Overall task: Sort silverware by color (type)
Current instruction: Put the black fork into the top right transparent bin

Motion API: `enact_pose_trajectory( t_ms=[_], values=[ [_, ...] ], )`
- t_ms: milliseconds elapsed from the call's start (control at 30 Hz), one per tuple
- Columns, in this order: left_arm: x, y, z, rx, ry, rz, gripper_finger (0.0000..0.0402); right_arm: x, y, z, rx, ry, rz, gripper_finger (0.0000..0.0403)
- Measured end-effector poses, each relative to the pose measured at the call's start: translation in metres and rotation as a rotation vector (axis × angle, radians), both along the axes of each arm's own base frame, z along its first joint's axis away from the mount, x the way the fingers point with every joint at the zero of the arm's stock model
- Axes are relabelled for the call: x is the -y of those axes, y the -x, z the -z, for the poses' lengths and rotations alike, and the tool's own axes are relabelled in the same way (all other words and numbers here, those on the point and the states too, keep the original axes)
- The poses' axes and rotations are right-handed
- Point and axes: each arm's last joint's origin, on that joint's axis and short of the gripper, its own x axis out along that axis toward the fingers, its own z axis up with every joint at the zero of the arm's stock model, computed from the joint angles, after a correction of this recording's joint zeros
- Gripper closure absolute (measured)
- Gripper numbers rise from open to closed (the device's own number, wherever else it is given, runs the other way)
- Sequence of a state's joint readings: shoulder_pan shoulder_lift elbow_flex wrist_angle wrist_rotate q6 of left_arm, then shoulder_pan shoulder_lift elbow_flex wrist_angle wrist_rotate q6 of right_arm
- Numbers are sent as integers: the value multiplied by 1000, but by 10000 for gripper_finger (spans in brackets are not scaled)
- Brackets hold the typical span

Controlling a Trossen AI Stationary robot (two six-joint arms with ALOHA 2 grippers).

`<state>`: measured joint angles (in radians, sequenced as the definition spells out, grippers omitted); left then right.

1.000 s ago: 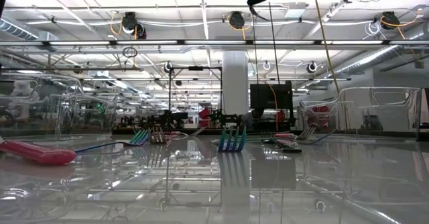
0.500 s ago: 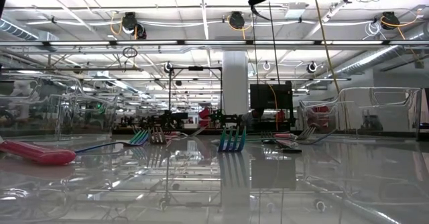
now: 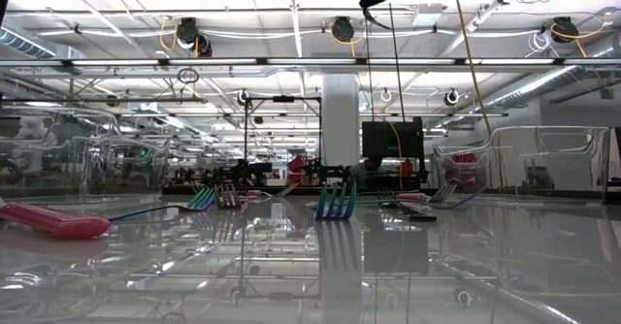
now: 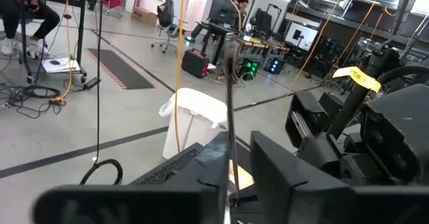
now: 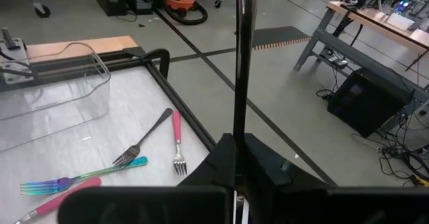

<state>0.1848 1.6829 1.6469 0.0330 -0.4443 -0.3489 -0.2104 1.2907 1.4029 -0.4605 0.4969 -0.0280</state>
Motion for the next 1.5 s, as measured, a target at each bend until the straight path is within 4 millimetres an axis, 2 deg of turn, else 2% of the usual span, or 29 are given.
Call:
enact_pose_trajectory(
  t_ms=[67,133,467,633,833,1067,1233,1500],
  values=[
    [-1,0,0,0,0,-1,382,0,0,0,1,0,0,394],
    [-2,0,0,4,5,18,394,0,0,0,1,0,1,394],
    [-6,1,0,11,17,32,400,0,0,0,-1,1,1,383],
    [-5,0,0,7,19,58,401,0,0,0,-1,2,-1,337],
    [-5,0,1,-8,2,65,401,-1,2,-1,25,-31,13,253],
    [-7,0,1,-33,-39,199,401,-4,14,-5,96,-170,2,177],
    [-11,0,1,-33,-38,270,401,-8,23,-12,185,-306,-85,156],
    [-18,2,1,-26,-39,500,401,-9,43,-21,252,-437,-130,154]
  ],
)
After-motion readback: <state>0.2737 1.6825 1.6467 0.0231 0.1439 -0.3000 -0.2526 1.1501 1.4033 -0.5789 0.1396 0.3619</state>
